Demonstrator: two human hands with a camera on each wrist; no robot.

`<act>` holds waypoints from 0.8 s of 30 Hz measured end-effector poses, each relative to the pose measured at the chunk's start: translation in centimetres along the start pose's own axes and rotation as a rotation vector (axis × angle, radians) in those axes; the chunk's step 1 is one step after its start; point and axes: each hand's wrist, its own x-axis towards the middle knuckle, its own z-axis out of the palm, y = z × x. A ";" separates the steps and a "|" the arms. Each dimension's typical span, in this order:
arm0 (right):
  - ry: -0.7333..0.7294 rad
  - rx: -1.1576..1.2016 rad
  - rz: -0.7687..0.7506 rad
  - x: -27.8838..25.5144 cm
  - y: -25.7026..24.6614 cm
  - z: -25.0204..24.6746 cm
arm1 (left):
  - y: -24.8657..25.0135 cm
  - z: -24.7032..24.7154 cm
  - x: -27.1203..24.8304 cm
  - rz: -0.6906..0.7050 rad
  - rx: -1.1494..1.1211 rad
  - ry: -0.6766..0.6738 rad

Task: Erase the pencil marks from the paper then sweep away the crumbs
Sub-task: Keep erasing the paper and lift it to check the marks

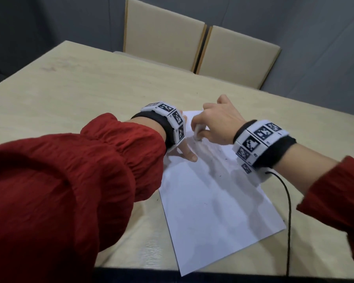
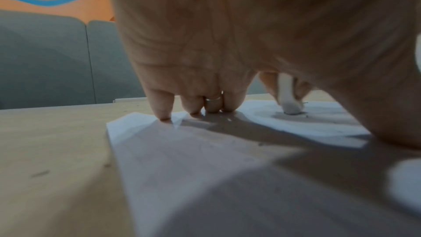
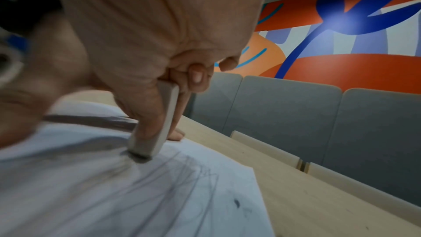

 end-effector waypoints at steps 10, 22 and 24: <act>0.013 0.075 -0.009 -1.2 0.0 0.6 | 0.3 -0.1 -0.6 0.000 -0.016 -0.006; 0.025 0.127 0.036 -1.0 0.0 0.1 | 0.4 0.0 -0.5 -0.022 0.005 0.017; 0.010 0.125 -0.009 -2.8 0.0 0.4 | 0.5 -0.1 -0.7 -0.024 0.005 0.000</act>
